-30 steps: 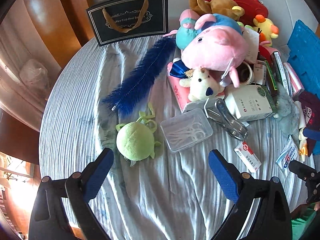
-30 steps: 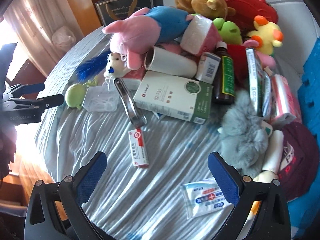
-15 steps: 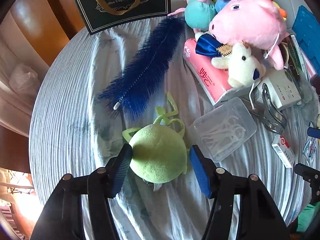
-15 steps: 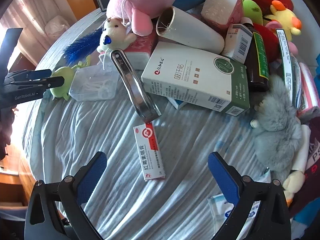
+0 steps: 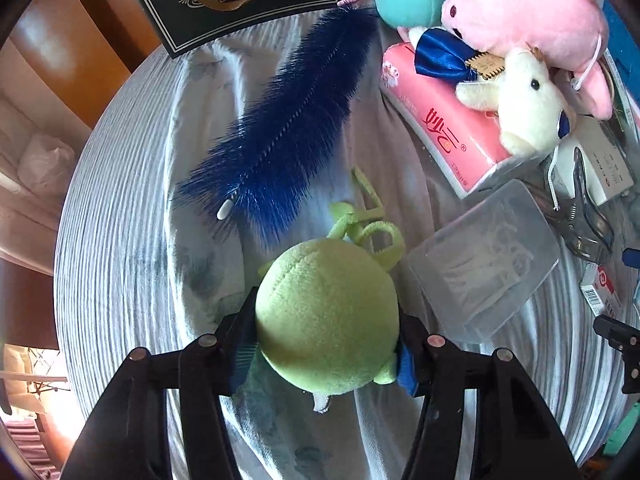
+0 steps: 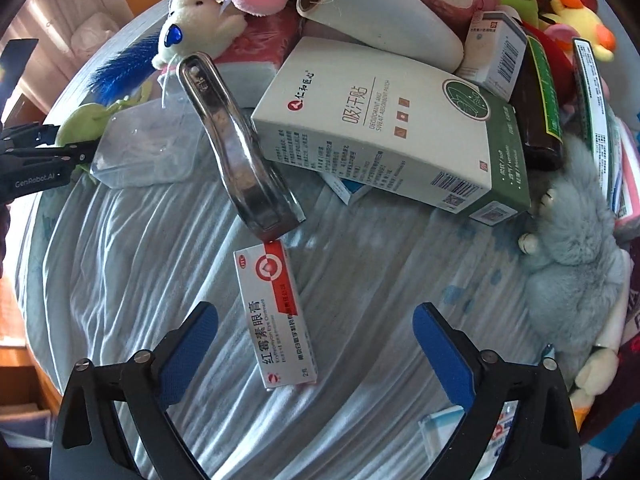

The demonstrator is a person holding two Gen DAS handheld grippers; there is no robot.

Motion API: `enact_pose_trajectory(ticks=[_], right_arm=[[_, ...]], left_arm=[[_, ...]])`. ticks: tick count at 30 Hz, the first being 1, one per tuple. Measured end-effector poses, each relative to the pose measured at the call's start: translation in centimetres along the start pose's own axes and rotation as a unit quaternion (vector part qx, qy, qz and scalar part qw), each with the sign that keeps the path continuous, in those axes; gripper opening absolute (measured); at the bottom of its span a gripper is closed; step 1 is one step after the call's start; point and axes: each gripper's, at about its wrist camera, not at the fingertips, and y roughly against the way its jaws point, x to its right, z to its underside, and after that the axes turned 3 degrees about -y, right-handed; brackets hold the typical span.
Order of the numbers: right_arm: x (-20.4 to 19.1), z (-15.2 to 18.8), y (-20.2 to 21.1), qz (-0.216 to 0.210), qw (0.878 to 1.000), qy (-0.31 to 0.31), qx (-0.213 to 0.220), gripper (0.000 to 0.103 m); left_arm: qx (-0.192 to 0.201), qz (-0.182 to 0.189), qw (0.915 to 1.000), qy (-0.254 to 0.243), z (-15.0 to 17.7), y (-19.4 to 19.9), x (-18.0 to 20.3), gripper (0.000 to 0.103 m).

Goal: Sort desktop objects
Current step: 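Grasp the green plush with the left tool while the right grasps the red-white ointment box, then carry the green plush with the left tool while the right tool carries the ointment box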

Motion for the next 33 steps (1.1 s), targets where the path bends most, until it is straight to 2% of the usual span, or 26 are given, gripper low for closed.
enact_pose_trajectory(ticks=[1, 2, 4, 5, 6, 7, 8, 24, 33], right_arm=[[0.0, 0.0, -0.1, 0.001, 1.000, 0.000, -0.004, 0.084], [-0.1, 0.0, -0.2, 0.002, 1.000, 0.001, -0.008, 0.067], [-0.3, 0.1, -0.1, 0.007, 1.000, 0.002, -0.010, 0.060], [-0.3, 0.1, 0.0, 0.006, 1.000, 0.003, -0.011, 0.053], [-0.3, 0.0, 0.1, 0.005, 1.000, 0.001, -0.011, 0.038], [-0.2, 0.0, 0.3, 0.005, 1.000, -0.004, -0.013, 0.030], [-0.1, 0.0, 0.5, 0.004, 1.000, -0.008, -0.015, 0.027], [2.1, 2.0, 4.7, -0.026, 0.999, -0.036, -0.001, 0.026], [2.6, 3.5, 6.9, -0.026, 0.999, -0.022, 0.007, 0.026]], left_arm=[[-0.001, 0.001, 1.0000, 0.001, 0.0, 0.1, 0.0, 0.055], [-0.002, 0.002, 1.0000, 0.002, 0.1, 0.1, 0.1, 0.054], [-0.004, 0.008, 0.9999, 0.006, 0.2, 0.3, 0.1, 0.054], [-0.005, 0.010, 0.9999, 0.007, 0.3, 0.4, 0.1, 0.054], [-0.005, 0.010, 0.9999, 0.008, 0.3, 0.5, 0.1, 0.053], [-0.004, 0.010, 0.9999, 0.008, 0.3, 0.6, 0.1, 0.053], [-0.002, 0.009, 0.9999, 0.009, 0.3, 0.7, 0.1, 0.053], [0.027, 0.011, 0.9992, 0.028, 0.6, 5.1, 0.9, 0.053], [0.038, 0.014, 0.9987, 0.032, 0.5, 6.5, 1.2, 0.053]])
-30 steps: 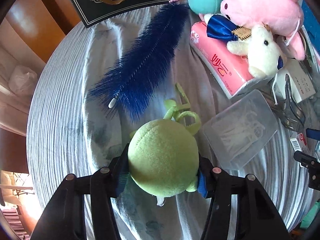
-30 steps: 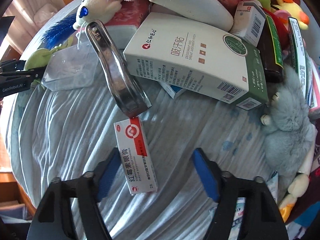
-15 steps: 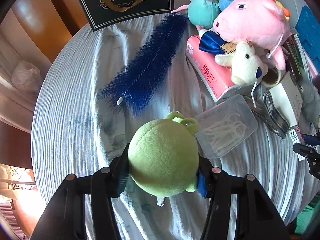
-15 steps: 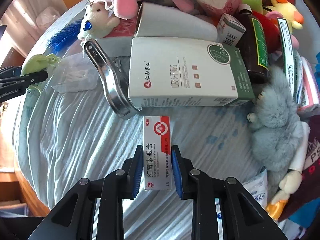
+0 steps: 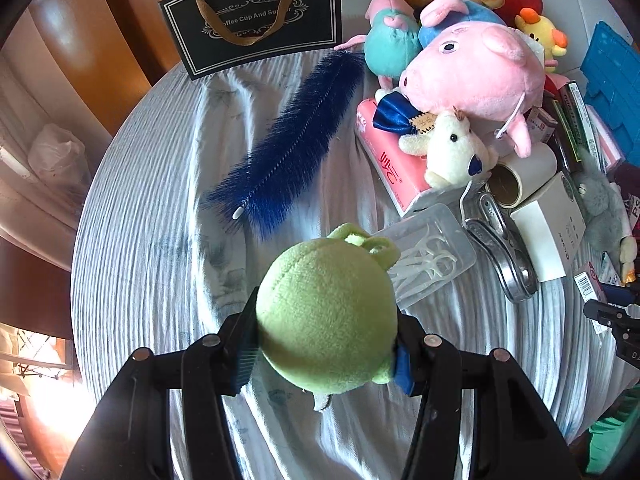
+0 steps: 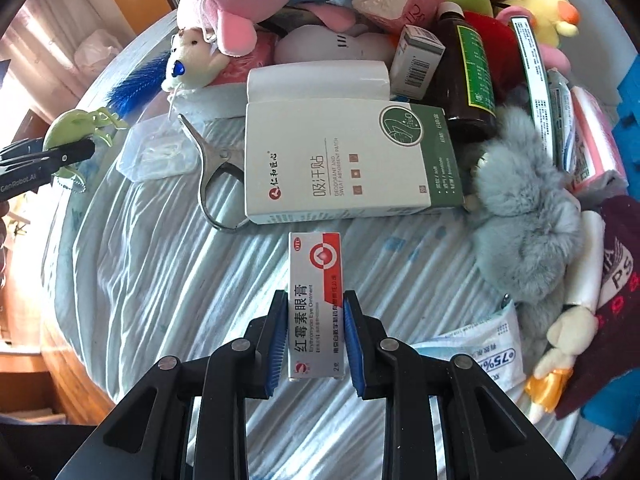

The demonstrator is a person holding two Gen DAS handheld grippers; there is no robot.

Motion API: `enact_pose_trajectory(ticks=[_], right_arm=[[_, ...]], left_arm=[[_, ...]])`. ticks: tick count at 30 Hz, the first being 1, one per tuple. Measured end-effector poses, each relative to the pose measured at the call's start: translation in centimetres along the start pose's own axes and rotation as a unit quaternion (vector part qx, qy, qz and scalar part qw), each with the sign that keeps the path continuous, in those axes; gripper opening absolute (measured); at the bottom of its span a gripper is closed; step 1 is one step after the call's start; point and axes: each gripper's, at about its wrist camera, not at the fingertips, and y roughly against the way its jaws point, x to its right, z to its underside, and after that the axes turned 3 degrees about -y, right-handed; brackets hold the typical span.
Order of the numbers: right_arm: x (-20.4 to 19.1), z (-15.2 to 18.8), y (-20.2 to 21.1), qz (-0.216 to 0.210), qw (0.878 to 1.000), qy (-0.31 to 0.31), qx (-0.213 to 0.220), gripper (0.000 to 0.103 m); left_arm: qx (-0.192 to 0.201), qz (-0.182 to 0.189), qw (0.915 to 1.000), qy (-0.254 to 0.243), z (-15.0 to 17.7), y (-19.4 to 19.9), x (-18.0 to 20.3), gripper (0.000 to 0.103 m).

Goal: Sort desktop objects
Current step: 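Carry the green plush with the left tool while the right tool carries the ointment box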

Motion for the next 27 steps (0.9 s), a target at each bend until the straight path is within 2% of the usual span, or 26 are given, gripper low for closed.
enact_pose_trajectory(ticks=[11, 15, 27], right_arm=[[2.6, -0.1, 3.1, 0.008, 0.999, 0.038, 0.032, 0.026], [2.0, -1.3, 3.0, 0.013, 0.998, 0.039, 0.042, 0.026], [4.5, -2.0, 7.4, 0.013, 0.991, 0.095, 0.091, 0.026]], left_arm=[[0.026, -0.006, 0.9996, 0.001, -1.4, 3.7, 1.1, 0.053], [0.039, -0.007, 0.9992, -0.002, -2.1, 5.2, 2.0, 0.053], [0.073, -0.006, 0.9973, -0.003, -4.4, 9.5, 5.1, 0.053]])
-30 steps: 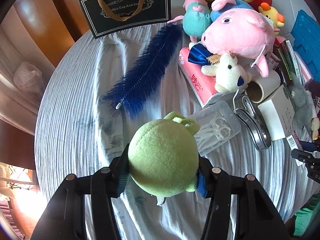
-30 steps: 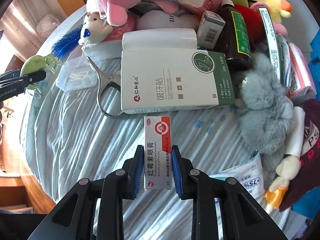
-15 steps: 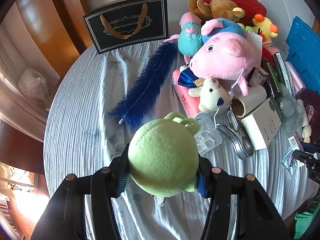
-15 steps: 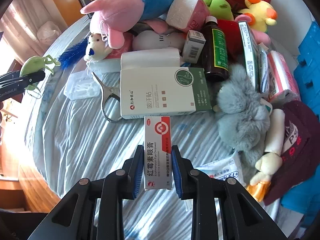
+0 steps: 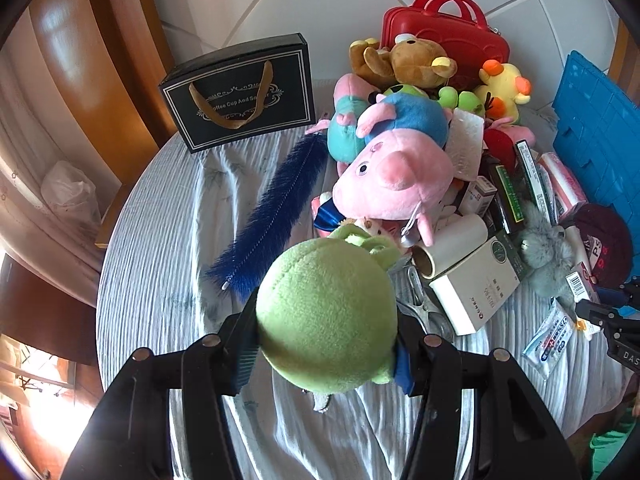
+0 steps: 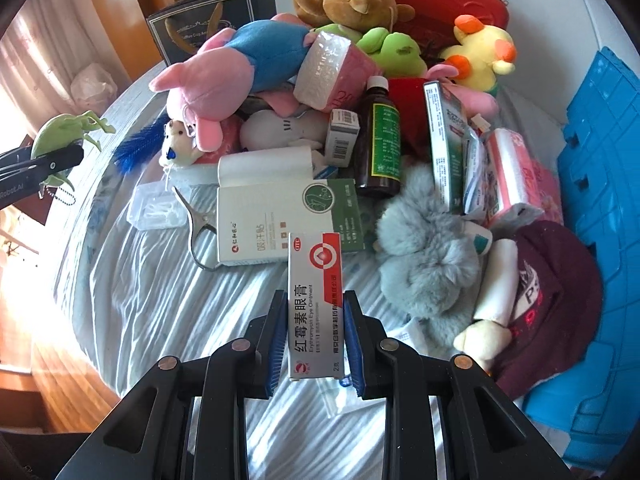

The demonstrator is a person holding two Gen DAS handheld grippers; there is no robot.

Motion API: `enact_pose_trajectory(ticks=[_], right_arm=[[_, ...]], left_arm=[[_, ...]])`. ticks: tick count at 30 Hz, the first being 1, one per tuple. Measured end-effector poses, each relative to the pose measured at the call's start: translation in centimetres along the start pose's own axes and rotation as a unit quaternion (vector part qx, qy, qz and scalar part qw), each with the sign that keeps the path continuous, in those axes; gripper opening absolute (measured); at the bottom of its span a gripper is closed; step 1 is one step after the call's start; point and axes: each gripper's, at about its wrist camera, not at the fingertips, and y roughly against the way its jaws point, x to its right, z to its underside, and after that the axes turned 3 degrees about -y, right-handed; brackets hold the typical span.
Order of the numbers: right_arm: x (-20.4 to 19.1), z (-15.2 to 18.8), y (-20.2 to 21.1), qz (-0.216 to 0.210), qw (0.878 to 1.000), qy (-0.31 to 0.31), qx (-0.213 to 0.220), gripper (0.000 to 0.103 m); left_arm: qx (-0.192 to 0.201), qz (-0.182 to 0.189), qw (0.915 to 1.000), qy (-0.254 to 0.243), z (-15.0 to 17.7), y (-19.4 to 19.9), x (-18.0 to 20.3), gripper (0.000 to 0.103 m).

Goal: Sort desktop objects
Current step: 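Carry the green plush with the left tool while the right tool carries the ointment box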

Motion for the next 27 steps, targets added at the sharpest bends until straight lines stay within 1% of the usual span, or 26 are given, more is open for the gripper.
enact_pose_trajectory(ticks=[8, 10, 18, 21, 22, 27], right_arm=[[1.3, -0.8, 3.1, -0.008, 0.999, 0.034, 0.035, 0.026], [1.7, -1.0, 3.9, -0.013, 0.997, 0.052, 0.050, 0.026], [2.9, -1.8, 7.4, -0.022, 0.994, 0.064, 0.084, 0.026], [3.4, -2.0, 8.7, -0.030, 0.992, 0.075, 0.101, 0.026], [3.5, -2.1, 9.1, -0.037, 0.989, 0.090, 0.112, 0.026], [4.3, -2.2, 11.1, -0.046, 0.985, 0.100, 0.132, 0.026]], left_arm=[[0.020, 0.003, 0.9998, -0.001, -1.5, 2.3, 2.2, 0.053], [0.024, 0.004, 0.9997, -0.001, -1.9, 2.9, 2.8, 0.053], [0.045, 0.008, 0.9990, -0.006, -3.8, 5.3, 5.2, 0.053], [0.054, 0.011, 0.9985, -0.009, -4.4, 6.3, 6.1, 0.053], [0.057, 0.012, 0.9983, -0.010, -4.5, 6.6, 6.4, 0.053], [0.070, 0.014, 0.9973, -0.014, -5.3, 8.1, 7.8, 0.053]])
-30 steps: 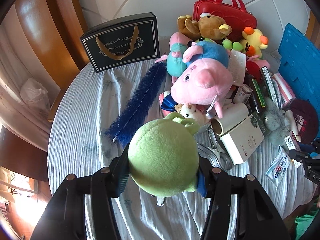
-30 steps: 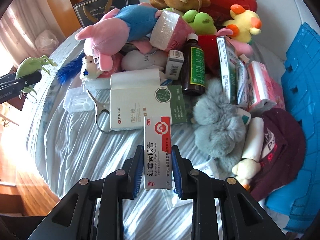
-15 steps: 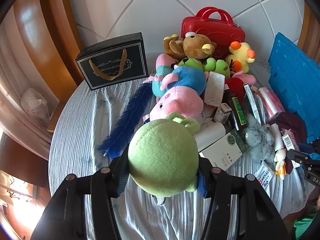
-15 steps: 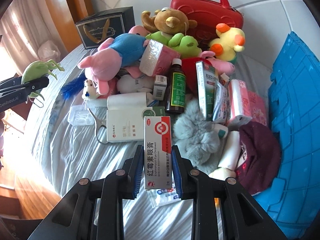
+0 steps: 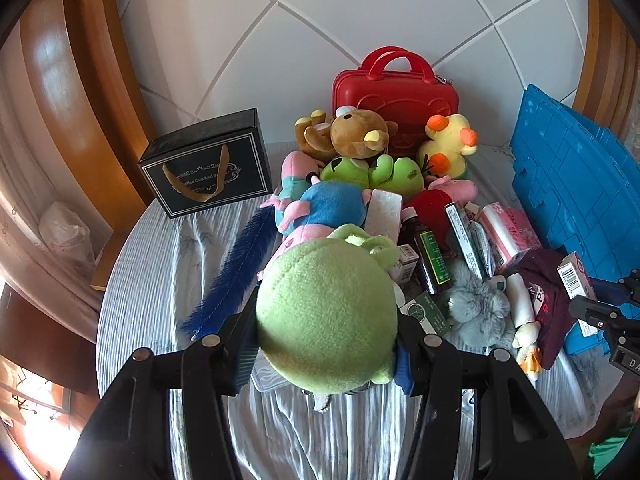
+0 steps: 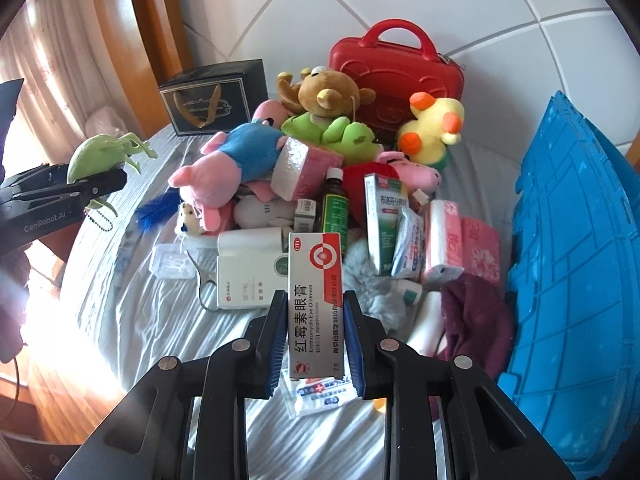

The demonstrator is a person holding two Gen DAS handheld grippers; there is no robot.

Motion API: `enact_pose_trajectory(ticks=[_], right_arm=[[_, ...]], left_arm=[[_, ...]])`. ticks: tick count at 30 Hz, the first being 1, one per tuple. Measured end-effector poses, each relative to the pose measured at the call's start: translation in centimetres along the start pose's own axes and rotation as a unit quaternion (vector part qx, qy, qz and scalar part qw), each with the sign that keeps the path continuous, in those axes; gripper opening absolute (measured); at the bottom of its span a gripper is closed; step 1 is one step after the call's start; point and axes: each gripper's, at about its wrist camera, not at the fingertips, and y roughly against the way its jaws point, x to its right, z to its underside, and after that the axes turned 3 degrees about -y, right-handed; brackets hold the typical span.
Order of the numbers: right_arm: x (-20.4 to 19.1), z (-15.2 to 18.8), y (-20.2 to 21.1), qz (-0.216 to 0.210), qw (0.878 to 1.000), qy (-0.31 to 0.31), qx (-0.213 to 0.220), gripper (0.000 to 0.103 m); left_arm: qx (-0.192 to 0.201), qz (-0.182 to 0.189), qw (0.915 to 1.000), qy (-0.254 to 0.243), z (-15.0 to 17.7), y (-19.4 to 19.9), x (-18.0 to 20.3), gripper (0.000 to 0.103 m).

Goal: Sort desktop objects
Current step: 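Carry the green plush with the left tool while the right tool carries the ointment box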

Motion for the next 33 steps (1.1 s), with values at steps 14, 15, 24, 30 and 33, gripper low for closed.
enact_pose_trajectory(ticks=[14, 15, 24, 30, 33], right_arm=[[2.0, -1.1, 4.9, -0.037, 0.997, 0.034, 0.059, 0.026], [2.2, -1.2, 5.3, -0.037, 0.997, 0.033, 0.063, 0.026], [5.3, -1.9, 8.9, -0.045, 0.994, 0.028, 0.097, 0.026], [8.2, -2.1, 11.1, -0.045, 0.992, 0.020, 0.114, 0.026], [9.8, -2.1, 11.7, -0.045, 0.992, 0.014, 0.119, 0.026]], left_arm=[[0.034, 0.002, 0.9993, -0.011, -3.1, 3.9, 3.7, 0.053], [0.037, 0.003, 0.9992, -0.013, -3.4, 4.2, 4.1, 0.053], [0.070, 0.011, 0.9968, -0.039, -6.1, 7.0, 8.0, 0.053], [0.082, 0.024, 0.9948, -0.056, -7.4, 7.8, 11.2, 0.053], [0.088, 0.028, 0.9935, -0.067, -8.1, 8.1, 12.9, 0.053]])
